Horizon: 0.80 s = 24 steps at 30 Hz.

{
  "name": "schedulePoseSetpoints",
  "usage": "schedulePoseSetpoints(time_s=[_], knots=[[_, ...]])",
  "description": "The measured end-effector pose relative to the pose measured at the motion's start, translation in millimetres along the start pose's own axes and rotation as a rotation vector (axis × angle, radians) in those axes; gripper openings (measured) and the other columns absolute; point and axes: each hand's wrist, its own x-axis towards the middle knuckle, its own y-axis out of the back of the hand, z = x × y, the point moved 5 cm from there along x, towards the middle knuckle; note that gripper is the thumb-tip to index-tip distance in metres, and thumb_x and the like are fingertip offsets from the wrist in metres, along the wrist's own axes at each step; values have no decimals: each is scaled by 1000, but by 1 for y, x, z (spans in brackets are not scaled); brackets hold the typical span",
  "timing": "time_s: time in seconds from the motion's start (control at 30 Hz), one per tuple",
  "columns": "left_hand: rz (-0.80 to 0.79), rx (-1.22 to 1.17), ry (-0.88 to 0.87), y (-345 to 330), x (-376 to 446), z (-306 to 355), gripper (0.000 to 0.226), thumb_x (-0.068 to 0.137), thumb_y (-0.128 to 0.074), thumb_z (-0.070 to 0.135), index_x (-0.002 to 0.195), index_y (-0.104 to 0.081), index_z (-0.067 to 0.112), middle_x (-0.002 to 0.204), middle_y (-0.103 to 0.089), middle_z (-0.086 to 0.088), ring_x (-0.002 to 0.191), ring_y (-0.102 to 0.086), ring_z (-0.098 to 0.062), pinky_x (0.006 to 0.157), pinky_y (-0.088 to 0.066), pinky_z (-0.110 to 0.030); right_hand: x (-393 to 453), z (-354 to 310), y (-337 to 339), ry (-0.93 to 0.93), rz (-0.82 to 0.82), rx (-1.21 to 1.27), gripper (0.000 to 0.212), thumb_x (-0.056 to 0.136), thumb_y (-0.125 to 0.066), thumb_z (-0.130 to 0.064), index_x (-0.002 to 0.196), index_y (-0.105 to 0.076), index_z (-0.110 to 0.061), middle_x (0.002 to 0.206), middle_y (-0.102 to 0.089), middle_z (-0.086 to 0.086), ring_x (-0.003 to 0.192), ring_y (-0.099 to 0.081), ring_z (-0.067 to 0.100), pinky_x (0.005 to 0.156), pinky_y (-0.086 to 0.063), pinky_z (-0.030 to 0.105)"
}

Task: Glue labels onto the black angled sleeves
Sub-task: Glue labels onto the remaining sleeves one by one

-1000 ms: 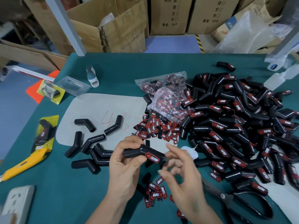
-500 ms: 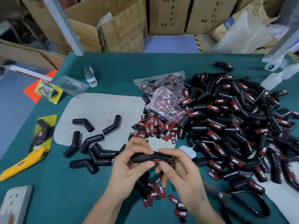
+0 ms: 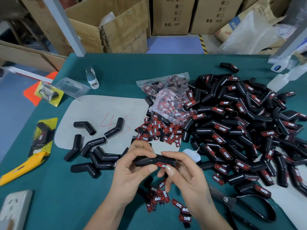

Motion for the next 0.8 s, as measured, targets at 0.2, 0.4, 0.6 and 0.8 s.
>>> schedulePoseSetpoints(time_s=[0.2,0.4,0.6,0.8], knots=[[2,-5,1,0,0,-1,20,88,-85,33,104,-76,26,113,-60,0,106,-58,-19,91,-49,-33,1,5,2,6,-13,19,35,101,-70,-35,132,-67,-18,104,-73,18,90,-70,21,64,-57,29],[4,3,4,1,-1,-3,20,88,-84,32,105,-76,26,113,-60,0,108,-58,-20,91,-46,-43,2,11,4,1,-32,43,36,104,-67,-34,136,-64,-17,109,-71,16,92,-70,25,64,-57,30],[14,-3,9,1,-1,-2,20,89,-84,31,106,-76,24,113,-59,-1,108,-58,-20,93,-50,-34,2,17,5,-15,-42,54,39,105,-66,-33,138,-62,-16,109,-71,16,91,-69,25,65,-56,31],[35,-28,19,2,-1,-2,21,88,-84,30,106,-75,22,115,-59,-1,107,-60,-17,90,-52,-30,2,17,3,-10,-45,39,40,103,-70,-31,139,-62,-18,112,-71,15,95,-69,23,68,-58,34]])
